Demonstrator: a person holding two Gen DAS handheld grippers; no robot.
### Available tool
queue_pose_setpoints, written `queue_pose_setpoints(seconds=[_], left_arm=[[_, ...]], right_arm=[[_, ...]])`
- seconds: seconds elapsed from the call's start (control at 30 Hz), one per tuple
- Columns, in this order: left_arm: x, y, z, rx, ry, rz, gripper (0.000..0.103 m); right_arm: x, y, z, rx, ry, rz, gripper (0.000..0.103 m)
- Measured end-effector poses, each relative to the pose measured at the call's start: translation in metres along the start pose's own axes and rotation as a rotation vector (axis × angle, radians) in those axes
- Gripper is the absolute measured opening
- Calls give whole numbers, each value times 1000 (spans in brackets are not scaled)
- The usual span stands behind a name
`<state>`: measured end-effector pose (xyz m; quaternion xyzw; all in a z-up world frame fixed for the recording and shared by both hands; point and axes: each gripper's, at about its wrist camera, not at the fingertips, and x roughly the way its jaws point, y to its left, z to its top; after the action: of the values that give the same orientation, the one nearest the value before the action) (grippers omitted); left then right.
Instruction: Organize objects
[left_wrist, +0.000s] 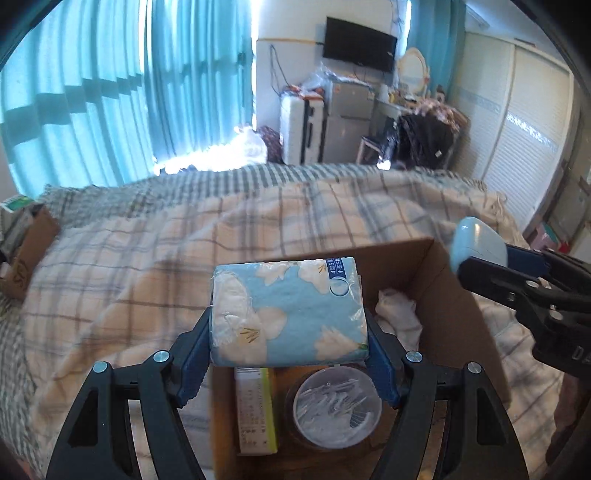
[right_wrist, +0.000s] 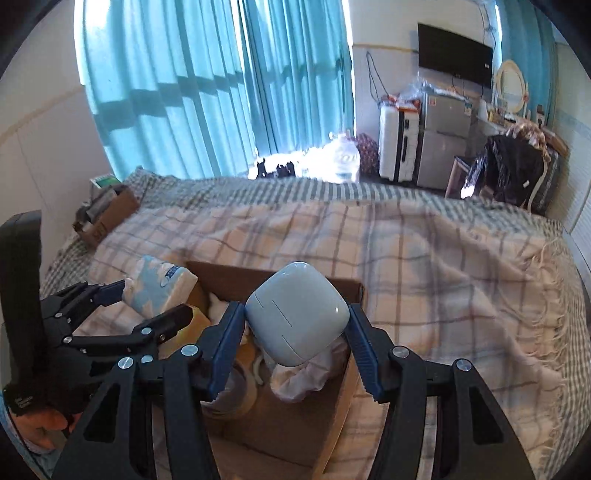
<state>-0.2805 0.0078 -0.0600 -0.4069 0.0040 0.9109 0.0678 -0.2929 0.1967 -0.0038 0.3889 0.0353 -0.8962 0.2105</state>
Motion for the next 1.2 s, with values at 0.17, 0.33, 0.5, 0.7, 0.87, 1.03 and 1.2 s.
queue_pose_setpoints(seconds=[0.17, 0.33, 0.5, 0.7, 0.87, 1.03, 1.2], left_arm=[[28, -3, -6, 37, 36, -17, 75], [30, -5, -5, 58, 26, -25, 79], [13, -2, -6, 43, 14, 4, 95], [-44, 6, 4, 4, -65, 33, 97], [-110, 2, 12, -22, -196, 56, 103], [-166, -11, 13, -11, -291, 101, 103], [-210, -18, -1, -31, -396, 103, 103]], right_arm=[[34, -11, -11, -5, 56, 5, 56], [35, -8, -8, -12, 42, -4, 56], [6, -10, -2, 21, -14, -17, 65], [-53, -3, 5, 5, -74, -56, 72], [-122, 3, 11, 0, -175, -92, 86], [-183, 19, 5, -30, -274, -197, 95], [-232, 30, -9, -18, -390, -287, 103]])
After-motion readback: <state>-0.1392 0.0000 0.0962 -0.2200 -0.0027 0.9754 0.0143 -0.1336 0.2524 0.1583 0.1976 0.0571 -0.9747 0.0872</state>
